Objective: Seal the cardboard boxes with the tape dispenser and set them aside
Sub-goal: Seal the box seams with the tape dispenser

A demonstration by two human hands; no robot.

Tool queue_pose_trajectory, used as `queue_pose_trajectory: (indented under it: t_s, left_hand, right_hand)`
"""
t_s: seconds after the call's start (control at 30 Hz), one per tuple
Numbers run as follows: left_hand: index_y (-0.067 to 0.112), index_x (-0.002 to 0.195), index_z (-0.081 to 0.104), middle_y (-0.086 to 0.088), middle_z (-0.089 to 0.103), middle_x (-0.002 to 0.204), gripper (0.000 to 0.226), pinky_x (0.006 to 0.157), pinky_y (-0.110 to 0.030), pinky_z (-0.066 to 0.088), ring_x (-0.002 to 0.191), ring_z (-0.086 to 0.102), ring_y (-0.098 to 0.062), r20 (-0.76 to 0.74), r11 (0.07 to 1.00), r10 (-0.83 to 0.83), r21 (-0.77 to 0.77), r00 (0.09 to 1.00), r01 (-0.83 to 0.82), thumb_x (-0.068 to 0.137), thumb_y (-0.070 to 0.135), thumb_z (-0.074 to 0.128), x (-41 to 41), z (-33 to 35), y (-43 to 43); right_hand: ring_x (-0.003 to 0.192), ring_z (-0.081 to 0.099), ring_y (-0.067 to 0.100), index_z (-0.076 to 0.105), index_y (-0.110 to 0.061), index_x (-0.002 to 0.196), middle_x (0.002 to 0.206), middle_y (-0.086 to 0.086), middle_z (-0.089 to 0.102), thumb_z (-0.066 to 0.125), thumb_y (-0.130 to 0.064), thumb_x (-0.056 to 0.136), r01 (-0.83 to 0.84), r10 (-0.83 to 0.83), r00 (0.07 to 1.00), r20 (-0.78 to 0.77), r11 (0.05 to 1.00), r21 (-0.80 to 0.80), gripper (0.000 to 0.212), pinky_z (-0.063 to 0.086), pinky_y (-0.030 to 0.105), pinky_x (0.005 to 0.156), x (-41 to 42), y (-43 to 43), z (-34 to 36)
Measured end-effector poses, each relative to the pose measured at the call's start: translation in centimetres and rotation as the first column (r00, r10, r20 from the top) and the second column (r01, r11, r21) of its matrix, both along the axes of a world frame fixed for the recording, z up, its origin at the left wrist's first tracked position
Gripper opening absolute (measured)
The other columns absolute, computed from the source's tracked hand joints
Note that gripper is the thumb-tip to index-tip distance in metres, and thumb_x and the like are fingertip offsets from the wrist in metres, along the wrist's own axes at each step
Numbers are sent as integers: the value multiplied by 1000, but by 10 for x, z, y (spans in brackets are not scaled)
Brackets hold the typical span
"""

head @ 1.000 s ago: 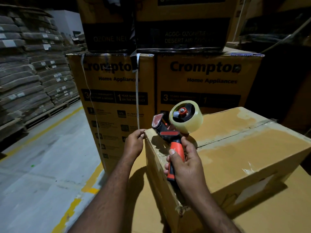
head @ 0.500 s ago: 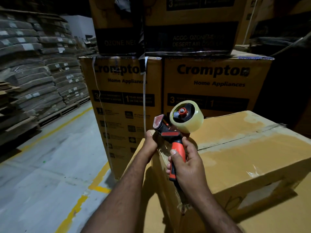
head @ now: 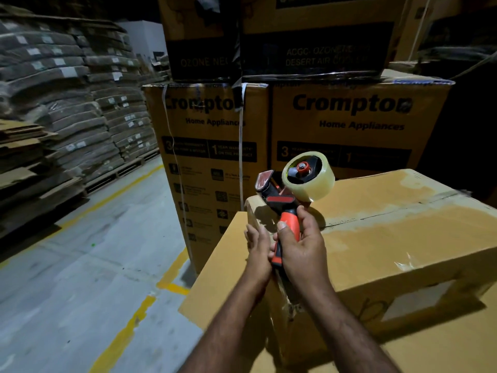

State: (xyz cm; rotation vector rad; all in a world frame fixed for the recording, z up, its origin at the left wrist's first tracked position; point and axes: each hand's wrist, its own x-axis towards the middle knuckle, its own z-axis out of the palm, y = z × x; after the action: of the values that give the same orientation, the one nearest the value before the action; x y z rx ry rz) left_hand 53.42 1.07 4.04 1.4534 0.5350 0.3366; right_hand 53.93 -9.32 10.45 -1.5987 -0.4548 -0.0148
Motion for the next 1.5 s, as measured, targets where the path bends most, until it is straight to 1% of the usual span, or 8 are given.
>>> queue_pose_trajectory:
  t_s: [0.27,0.5,0.67,0.83,1.07,1.2,1.4,1.5]
  left_hand:
    - [48,156,24,22,38,157,73,110,-26,44,140,39,5,256,993,91,-94,962,-69,91,80,28,-74,-2,-86]
    - [60,151,24,9,26,166,79,118,-48,37,150,30,-13,245,996,77,16,966,-83,80,94,31,-58,-17,-83]
    - [80,136,18,28,12,165,51,127,-48,13,152,9,4,289,969,126,170,949,-181,86,86,23,-55,-9,-85]
    - [45,153,18,22,14,165,60,126,-53,10,151,7,8,239,838,233,443,943,-320,95,59,10,-59,-11,-81]
    - [54,155,6,17,16,167,67,122,-52,27,153,18,-7,304,816,171,490,937,-308,93,78,11,-63,-15,-97]
    - [34,157,27,19,15,164,71,118,-55,31,150,23,-10,265,704,178,639,948,-311,96,66,14,-57,-13,-78]
    - [23,150,48,-12,51,151,67,91,-51,50,123,56,-41,221,676,415,574,882,-462,91,48,29,-66,4,4]
    - [19,144,49,-17,45,152,67,104,-64,39,131,46,-44,61,617,590,609,805,-498,84,43,30,-66,25,48]
  right_hand:
    - [77,71,18,37,-36,146,91,3,69,57,-31,100,-19,20,999,-31,999,49,51,62,48,71,-9,-5,6]
    - [74,70,12,35,-34,149,90,-2,67,55,-32,101,-8,8,1000,11,1000,22,52,63,38,69,-13,-11,10]
    - [84,68,6,33,-39,149,97,-17,59,55,-36,101,18,-18,999,41,1000,-12,53,62,33,74,-14,-9,10]
    - [85,67,4,35,-39,147,97,-19,60,54,-40,101,38,-37,999,25,999,-5,50,62,34,75,-16,-7,12]
    - [73,69,15,39,-42,141,85,1,69,56,-36,99,-7,56,978,-200,971,239,46,61,51,73,-9,-13,16]
    - [74,69,17,38,-36,144,88,6,70,55,-30,101,60,24,968,-249,943,326,46,62,42,73,-1,-32,25]
    - [70,64,16,33,-34,143,89,11,65,53,-16,103,92,-28,985,-169,920,381,48,57,31,63,2,-88,41]
    - [72,67,15,31,-31,149,93,10,67,53,-19,103,172,-158,985,-74,942,287,53,57,29,60,-3,-112,34]
